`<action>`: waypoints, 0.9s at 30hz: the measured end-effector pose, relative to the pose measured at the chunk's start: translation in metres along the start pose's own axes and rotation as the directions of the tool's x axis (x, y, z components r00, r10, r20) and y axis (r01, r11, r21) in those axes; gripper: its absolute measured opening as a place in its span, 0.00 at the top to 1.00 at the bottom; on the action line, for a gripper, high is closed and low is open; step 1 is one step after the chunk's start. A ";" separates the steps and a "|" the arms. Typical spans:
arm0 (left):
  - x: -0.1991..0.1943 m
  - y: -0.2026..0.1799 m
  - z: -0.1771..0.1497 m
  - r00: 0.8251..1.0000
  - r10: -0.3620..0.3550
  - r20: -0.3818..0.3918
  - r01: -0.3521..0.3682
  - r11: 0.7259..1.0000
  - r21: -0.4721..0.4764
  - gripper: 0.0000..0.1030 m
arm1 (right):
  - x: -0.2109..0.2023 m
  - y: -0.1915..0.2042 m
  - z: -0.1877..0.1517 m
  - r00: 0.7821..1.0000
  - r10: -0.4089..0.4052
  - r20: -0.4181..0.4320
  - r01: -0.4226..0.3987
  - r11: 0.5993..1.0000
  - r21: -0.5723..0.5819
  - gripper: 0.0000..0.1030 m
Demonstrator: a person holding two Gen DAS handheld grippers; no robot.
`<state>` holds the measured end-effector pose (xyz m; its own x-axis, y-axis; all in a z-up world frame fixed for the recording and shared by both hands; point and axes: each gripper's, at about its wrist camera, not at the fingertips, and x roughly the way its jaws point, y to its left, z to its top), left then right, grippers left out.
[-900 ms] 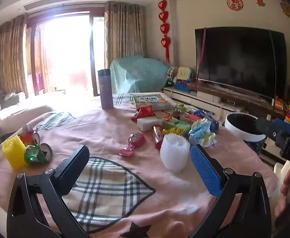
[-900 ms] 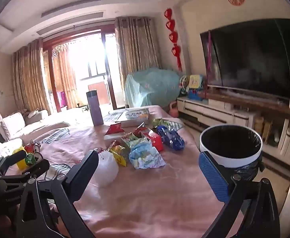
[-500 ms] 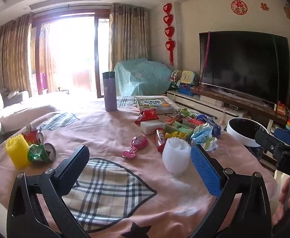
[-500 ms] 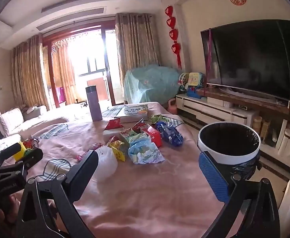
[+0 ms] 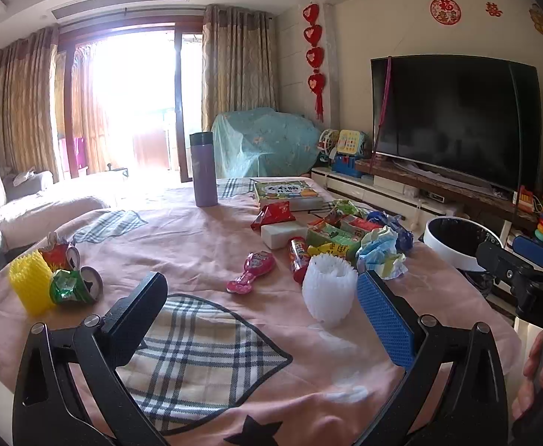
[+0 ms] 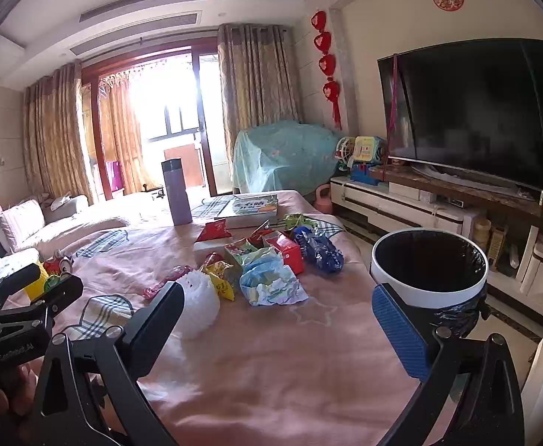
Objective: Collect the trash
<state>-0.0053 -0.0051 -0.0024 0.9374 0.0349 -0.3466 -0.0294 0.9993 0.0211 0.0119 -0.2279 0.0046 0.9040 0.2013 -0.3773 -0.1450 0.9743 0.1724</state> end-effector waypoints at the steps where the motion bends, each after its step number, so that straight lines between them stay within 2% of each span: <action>1: 0.001 -0.001 -0.001 1.000 -0.001 -0.001 0.001 1.000 0.000 0.00 | 0.000 0.000 -0.001 1.000 0.002 -0.001 -0.002 1.000 -0.001 0.01; 27: -0.003 0.005 0.003 1.000 -0.009 0.002 0.009 1.000 0.003 0.00 | 0.000 0.007 0.002 1.000 0.023 -0.004 -0.023 1.000 -0.011 0.01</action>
<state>-0.0073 -0.0003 0.0019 0.9383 0.0262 -0.3449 -0.0203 0.9996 0.0208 0.0116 -0.2213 0.0082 0.8990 0.2238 -0.3765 -0.1702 0.9706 0.1705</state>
